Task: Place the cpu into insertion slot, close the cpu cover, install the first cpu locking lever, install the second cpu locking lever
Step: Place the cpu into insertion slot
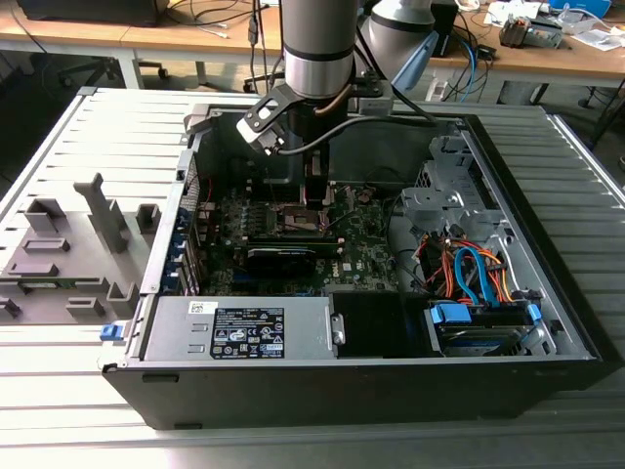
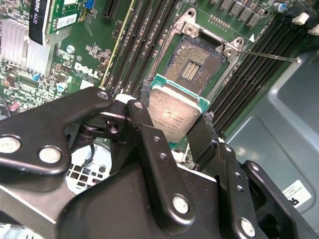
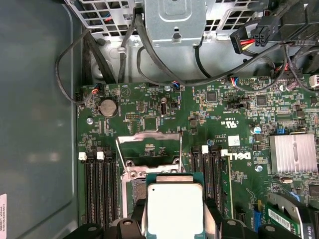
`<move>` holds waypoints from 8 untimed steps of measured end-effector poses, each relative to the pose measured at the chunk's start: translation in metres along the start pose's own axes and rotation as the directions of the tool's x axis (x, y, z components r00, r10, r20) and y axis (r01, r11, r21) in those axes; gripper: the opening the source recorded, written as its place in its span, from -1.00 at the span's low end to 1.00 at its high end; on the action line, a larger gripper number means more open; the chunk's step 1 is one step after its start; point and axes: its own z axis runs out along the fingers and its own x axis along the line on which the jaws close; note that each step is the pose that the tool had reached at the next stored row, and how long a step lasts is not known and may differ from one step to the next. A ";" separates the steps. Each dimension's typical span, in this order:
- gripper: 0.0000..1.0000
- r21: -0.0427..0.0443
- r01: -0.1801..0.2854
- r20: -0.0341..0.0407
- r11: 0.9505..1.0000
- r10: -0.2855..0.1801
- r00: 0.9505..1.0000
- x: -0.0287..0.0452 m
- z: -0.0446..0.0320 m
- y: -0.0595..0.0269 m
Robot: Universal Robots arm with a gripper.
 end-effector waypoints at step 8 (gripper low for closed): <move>0.08 0.000 0.000 0.000 1.000 0.000 1.000 -0.0001 0.0161 -0.0008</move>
